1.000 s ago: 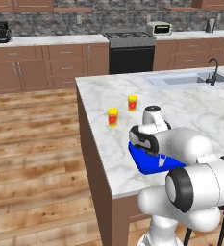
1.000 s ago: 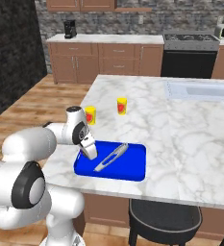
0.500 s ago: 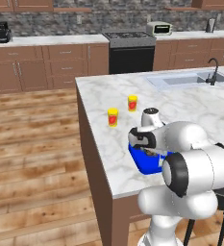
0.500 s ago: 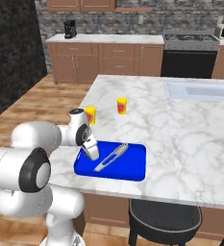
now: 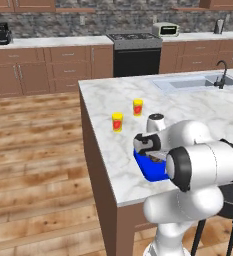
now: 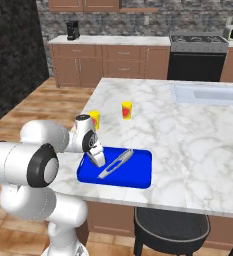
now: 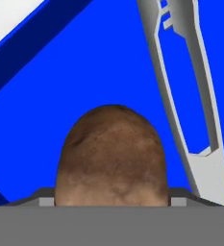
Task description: Gather the eggplant and potato from the fridge and place them on a tray on the dining counter. Then gather the fish and steak from the fridge and place them on the other tray.
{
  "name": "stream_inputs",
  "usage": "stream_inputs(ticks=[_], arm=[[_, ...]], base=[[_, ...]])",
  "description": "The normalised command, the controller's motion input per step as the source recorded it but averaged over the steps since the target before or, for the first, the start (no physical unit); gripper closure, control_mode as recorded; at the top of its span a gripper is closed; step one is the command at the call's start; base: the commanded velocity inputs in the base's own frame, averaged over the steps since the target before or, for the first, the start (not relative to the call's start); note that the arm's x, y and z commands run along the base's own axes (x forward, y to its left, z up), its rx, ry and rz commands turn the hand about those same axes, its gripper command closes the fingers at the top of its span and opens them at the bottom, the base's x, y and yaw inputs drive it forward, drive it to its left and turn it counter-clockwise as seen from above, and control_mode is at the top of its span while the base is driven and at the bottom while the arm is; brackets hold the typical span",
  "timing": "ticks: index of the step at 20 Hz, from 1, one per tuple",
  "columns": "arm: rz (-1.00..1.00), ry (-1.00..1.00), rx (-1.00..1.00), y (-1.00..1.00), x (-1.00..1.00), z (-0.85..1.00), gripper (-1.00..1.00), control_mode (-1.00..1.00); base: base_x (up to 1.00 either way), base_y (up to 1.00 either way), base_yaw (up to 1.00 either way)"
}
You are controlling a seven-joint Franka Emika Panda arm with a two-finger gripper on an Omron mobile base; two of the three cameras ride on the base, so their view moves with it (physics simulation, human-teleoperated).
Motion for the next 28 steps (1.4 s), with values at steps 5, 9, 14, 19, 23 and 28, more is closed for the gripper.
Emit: stream_inputs(ticks=[5, 9, 14, 19, 23, 28], arm=[[-0.01, 0.0, 0.0, 0.0, 0.18, -0.11, -1.0, -1.0], [-0.01, 0.0, 0.0, -0.02, 0.08, -0.03, -1.0, -1.0], [-0.01, -0.01, 0.0, -0.07, -0.29, 0.46, -1.0, -1.0], [0.01, -0.03, 0.0, -0.18, -0.81, 1.0, -1.0, -1.0], [0.06, 0.0, 0.0, -0.07, -0.99, 0.99, -1.0, -1.0], [0.18, 0.0, -0.04, 0.03, -0.88, 0.5, -1.0, -1.0]], base=[[0.0, 0.0, 0.0], [0.0, 0.0, 0.0], [0.0, 0.0, 0.0], [0.0, 0.0, 0.0], [0.0, 0.0, 0.0], [0.0, 0.0, 0.0]])
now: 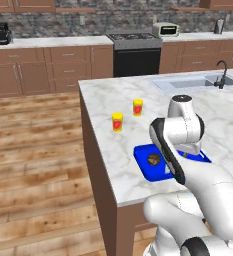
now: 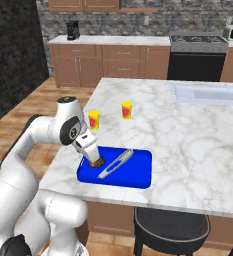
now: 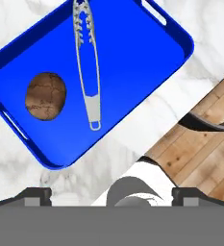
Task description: Gather the eggplant and potato from the fridge and place them on a tray on the dining counter. Then gather the fish and steak from the fridge and place them on the other tray.
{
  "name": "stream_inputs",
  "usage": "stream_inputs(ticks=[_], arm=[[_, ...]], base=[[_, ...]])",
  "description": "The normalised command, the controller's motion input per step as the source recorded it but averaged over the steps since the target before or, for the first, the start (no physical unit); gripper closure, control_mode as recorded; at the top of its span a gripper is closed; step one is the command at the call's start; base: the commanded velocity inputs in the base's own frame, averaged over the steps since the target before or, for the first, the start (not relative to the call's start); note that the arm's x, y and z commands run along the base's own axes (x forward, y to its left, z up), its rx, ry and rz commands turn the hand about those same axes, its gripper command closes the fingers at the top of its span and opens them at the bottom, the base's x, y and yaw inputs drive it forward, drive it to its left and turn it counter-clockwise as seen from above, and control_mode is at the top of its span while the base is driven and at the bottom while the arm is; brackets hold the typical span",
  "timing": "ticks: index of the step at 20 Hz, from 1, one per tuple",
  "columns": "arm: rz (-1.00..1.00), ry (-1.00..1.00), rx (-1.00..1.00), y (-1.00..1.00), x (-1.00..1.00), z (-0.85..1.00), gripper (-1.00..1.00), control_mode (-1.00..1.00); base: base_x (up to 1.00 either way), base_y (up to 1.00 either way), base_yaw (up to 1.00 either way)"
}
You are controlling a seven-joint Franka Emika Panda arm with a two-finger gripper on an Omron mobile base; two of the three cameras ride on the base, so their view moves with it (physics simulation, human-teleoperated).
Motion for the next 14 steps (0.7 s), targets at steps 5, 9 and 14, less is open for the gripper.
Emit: stream_inputs(ticks=[5, 9, 14], arm=[[0.3, 0.0, -0.06, 0.2, -0.35, 0.0, -1.0, -1.0], [0.26, -0.02, -0.05, 0.16, -0.14, -0.12, -1.0, 1.0], [0.0, 0.0, 0.0, 0.0, 0.0, 0.0, -1.0, 1.0]], base=[[0.0, 0.0, 0.0], [-0.08, 0.04, 0.08], [-0.88, 0.01, 0.2]])
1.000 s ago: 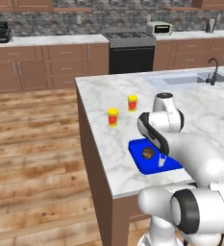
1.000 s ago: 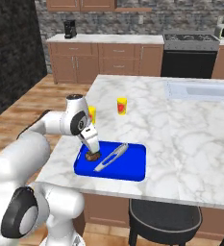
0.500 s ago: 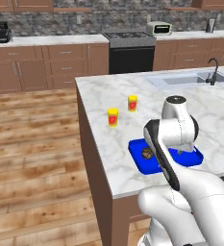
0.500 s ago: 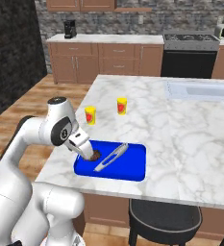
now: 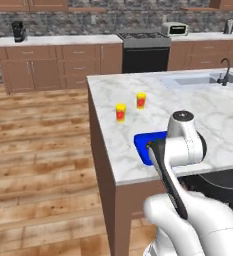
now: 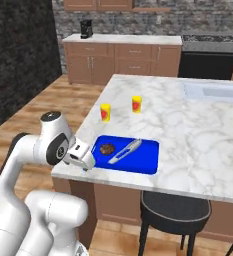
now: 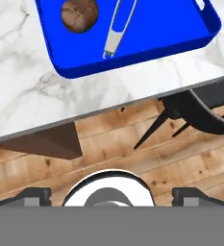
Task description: Gather the eggplant and potato from the fridge and place them on a tray on the dining counter. Then gather the fish and steak from the fridge and place them on the other tray.
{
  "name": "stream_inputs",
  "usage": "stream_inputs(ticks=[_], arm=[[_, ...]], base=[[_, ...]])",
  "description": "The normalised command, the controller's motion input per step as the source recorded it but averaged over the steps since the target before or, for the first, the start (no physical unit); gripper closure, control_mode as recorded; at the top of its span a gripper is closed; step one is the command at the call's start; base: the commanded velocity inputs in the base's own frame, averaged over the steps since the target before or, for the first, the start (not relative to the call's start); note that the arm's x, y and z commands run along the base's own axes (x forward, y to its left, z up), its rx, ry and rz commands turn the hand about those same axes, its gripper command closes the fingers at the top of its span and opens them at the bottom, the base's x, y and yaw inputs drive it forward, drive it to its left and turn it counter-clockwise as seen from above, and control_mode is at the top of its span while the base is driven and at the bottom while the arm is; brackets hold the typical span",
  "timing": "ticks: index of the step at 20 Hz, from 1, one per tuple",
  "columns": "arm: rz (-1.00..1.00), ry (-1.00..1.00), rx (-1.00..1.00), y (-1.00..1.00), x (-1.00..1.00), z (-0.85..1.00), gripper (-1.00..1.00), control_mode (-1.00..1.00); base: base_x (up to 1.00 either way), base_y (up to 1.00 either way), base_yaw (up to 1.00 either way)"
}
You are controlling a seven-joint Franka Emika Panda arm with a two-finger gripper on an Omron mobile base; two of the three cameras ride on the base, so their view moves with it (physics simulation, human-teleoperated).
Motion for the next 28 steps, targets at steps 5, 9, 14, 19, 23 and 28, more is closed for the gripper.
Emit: stream_inputs(ticks=[5, 9, 14, 19, 23, 28], arm=[[0.0, 0.0, 0.0, 0.0, 0.0, 0.0, -1.0, 1.0], [0.0, 0.0, 0.0, 0.0, 0.0, 0.0, -1.0, 1.0], [0.0, 0.0, 0.0, 0.0, 0.0, 0.0, -1.0, 1.0], [0.0, 0.0, 0.0, 0.0, 0.0, 0.0, -1.0, 1.0], [0.0, 0.0, 0.0, 0.0, 0.0, 0.0, -1.0, 1.0], [0.0, 0.0, 0.0, 0.0, 0.0, 0.0, -1.0, 1.0]], base=[[-1.0, -0.33, 0.03], [-0.71, -1.0, -0.14], [-0.56, -1.0, -0.01], [-0.34, -1.0, 0.0], [-0.3, -1.0, 0.0], [-0.31, -1.0, 0.0]])
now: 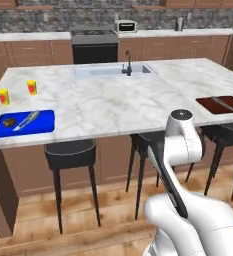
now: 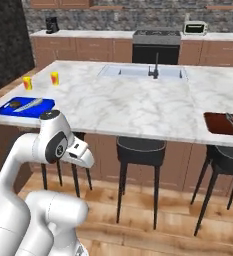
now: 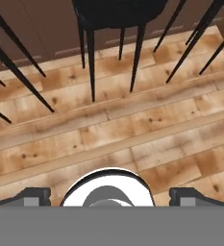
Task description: Gather the eggplant and potato from the fridge and place them on a tray on the dining counter. Then gather the fish and steak from the fridge and place them on the other tray.
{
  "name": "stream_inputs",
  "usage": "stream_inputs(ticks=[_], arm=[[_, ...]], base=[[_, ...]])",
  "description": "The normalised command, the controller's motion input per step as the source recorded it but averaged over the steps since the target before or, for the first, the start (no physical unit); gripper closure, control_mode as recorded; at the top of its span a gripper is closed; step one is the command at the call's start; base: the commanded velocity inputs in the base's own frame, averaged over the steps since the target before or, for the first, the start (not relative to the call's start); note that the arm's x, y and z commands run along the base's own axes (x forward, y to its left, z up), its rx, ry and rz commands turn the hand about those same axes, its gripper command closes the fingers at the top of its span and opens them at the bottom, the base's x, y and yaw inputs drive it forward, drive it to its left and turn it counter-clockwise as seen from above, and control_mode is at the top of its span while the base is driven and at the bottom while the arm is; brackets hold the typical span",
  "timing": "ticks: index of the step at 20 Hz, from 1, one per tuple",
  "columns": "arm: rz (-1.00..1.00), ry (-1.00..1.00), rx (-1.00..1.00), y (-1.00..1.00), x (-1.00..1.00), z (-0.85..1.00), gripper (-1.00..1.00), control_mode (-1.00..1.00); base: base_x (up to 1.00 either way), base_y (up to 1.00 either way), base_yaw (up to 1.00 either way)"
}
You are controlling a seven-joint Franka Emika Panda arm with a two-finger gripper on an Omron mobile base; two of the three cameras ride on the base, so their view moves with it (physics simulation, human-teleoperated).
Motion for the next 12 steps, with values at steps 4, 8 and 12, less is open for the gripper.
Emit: stream_inputs(ticks=[4, 8, 12], arm=[[0.0, 0.0, 0.0, 0.0, 0.0, 0.0, -1.0, 1.0], [0.0, 0.0, 0.0, 0.0, 0.0, 0.0, -1.0, 1.0], [0.0, 0.0, 0.0, 0.0, 0.0, 0.0, -1.0, 1.0]], base=[[-0.07, -1.0, 0.0], [-0.19, -1.0, 0.0], [-0.24, -1.0, 0.0]])
